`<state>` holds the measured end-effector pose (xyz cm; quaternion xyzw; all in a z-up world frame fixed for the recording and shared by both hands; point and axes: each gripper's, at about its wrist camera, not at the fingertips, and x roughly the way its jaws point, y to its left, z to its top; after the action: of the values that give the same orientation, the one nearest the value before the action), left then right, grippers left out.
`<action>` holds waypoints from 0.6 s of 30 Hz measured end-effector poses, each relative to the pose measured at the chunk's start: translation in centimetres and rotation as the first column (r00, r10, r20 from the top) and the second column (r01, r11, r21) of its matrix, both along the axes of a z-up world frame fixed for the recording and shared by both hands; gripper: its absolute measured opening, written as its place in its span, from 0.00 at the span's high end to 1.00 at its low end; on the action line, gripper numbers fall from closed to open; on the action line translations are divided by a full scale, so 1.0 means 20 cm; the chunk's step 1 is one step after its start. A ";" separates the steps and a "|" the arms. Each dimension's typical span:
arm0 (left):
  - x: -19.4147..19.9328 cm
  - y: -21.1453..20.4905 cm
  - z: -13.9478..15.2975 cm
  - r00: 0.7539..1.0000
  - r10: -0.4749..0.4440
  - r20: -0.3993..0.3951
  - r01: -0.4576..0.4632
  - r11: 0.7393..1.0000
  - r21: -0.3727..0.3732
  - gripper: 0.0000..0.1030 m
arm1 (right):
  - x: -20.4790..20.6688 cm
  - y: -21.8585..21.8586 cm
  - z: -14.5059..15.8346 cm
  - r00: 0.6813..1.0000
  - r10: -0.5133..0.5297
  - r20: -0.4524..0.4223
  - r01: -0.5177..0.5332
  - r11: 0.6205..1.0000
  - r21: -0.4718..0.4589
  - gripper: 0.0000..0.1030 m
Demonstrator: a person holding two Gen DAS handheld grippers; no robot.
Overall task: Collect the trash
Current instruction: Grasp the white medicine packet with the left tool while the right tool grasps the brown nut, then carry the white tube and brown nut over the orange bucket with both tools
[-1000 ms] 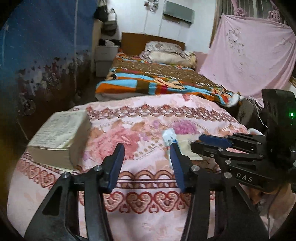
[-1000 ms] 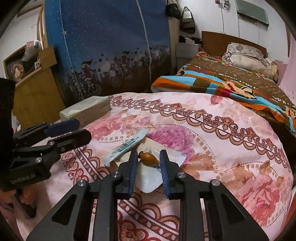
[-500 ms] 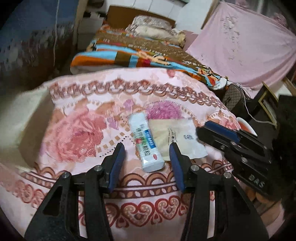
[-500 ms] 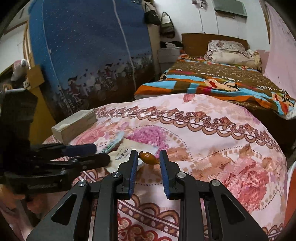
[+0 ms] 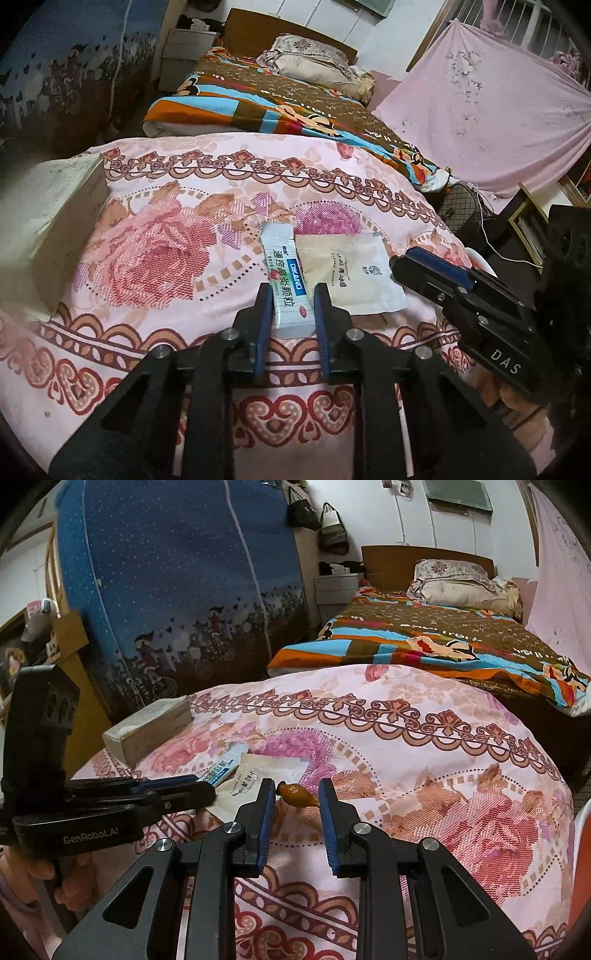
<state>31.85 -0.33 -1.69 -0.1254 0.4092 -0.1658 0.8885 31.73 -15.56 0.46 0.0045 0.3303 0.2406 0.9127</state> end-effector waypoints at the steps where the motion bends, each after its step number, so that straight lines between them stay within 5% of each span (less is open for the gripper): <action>1: -0.01 0.00 0.01 1.000 0.003 0.009 -0.003 1.000 0.002 0.95 | 0.00 0.00 0.00 1.000 0.000 0.003 0.000 1.000 0.000 0.79; 9: -0.16 0.01 0.12 0.983 0.057 0.176 -0.059 0.998 0.009 0.97 | -0.10 0.00 0.05 0.994 -0.004 0.111 0.004 1.000 0.001 0.79; 18: -0.35 -0.06 0.26 0.923 0.066 0.380 -0.093 0.994 0.053 0.97 | -0.27 -0.07 0.17 0.947 -0.084 0.311 0.071 0.996 0.052 0.79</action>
<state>24.89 -1.54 3.61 -0.0766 0.2307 -0.1361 0.9604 26.24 -17.06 3.85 -0.0024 0.1761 0.2088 0.9620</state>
